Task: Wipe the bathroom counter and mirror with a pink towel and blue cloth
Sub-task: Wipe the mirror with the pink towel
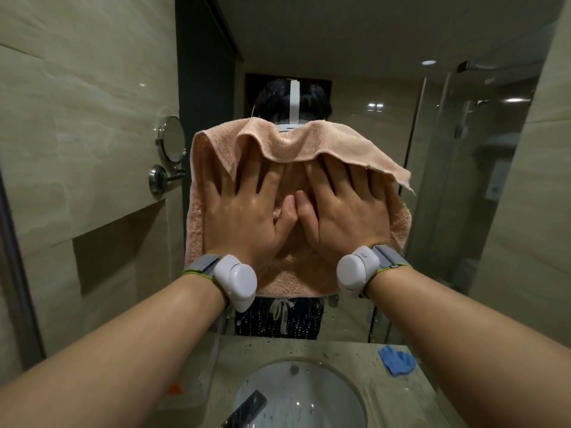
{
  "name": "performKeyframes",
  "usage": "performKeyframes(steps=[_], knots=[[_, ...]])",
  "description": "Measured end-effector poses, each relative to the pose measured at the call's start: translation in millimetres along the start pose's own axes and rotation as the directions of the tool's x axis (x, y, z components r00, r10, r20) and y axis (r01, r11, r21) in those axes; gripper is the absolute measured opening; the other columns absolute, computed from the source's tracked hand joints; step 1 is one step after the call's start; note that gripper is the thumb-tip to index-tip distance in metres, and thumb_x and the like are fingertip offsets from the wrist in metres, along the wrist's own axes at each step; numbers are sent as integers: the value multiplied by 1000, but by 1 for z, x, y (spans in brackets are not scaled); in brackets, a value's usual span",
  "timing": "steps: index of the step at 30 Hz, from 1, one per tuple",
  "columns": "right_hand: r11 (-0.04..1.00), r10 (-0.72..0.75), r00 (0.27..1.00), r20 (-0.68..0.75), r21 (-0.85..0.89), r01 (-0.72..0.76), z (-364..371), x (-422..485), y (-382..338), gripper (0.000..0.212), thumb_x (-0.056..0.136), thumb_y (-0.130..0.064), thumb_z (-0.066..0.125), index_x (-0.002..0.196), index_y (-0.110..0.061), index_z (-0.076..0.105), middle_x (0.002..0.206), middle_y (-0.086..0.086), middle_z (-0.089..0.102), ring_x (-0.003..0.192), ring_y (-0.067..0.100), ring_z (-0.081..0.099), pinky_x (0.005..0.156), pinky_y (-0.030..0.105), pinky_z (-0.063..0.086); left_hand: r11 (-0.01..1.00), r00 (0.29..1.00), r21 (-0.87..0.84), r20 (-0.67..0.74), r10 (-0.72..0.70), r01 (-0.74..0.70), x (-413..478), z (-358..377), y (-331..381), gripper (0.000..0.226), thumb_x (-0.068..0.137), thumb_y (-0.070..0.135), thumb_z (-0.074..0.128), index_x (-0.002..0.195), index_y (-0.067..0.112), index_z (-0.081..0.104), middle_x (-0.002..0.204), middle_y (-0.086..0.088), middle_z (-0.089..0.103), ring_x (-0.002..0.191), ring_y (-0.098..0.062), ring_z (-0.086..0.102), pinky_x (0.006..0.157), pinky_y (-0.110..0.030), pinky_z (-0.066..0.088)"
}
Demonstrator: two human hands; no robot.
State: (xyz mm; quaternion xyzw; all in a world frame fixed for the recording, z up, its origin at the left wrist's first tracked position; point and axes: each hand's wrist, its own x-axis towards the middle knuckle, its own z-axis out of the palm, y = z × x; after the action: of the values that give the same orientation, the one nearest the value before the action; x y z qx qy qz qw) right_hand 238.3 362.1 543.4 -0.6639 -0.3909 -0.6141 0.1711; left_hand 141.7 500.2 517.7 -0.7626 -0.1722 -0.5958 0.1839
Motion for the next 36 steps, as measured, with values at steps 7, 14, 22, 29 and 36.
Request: performKeyframes(steps=[7, 14, 22, 29, 36], knots=[[1000, -19, 1000, 5, 21, 19, 3, -22, 2, 49, 96, -51, 39, 135, -24, 56, 136, 0, 56, 126, 32, 44, 103, 48, 31, 1000, 1000, -25, -14, -13, 13, -22, 6, 10, 53, 98, 49, 39, 144, 22, 44, 158, -12, 33, 151, -38, 20, 119, -71, 12], [998, -33, 997, 67, 63, 29, 8, -72, 6, 46, 96, -50, 41, 132, -27, 57, 134, 1, 57, 123, 32, 45, 102, 46, 32, 1000, 997, -19, 72, 1, 0, -64, 11, 28, 58, 102, 54, 29, 152, 26, 37, 161, -7, 27, 151, -38, 22, 124, -64, 2], [994, -50, 995, 81, 103, 41, -1, -92, 26, 42, 90, -48, 54, 125, -27, 63, 122, 0, 66, 114, 29, 51, 96, 43, 37, 1000, 986, -16, 166, 8, -5, -80, 10, 42, 59, 99, 61, 28, 149, 30, 33, 161, -2, 23, 154, -30, 13, 124, -65, 9], [990, 142, 988, 64, -6, -141, -17, -34, 89, 56, 95, -54, 39, 145, -28, 40, 140, 3, 48, 127, 32, 41, 104, 48, 32, 984, 983, -15, 43, 176, -176, 34, 2, 69, 67, 95, 70, 37, 139, 21, 45, 164, -13, 30, 154, -41, 23, 128, -57, 1], [993, 102, 995, -19, -57, -103, -10, -28, 107, 55, 96, -57, 38, 141, -26, 47, 143, 3, 49, 132, 33, 36, 109, 49, 24, 991, 991, 26, 5, 133, -133, 39, 2, 85, 67, 99, 66, 29, 149, 24, 43, 162, -15, 34, 148, -45, 32, 127, -61, 8]])
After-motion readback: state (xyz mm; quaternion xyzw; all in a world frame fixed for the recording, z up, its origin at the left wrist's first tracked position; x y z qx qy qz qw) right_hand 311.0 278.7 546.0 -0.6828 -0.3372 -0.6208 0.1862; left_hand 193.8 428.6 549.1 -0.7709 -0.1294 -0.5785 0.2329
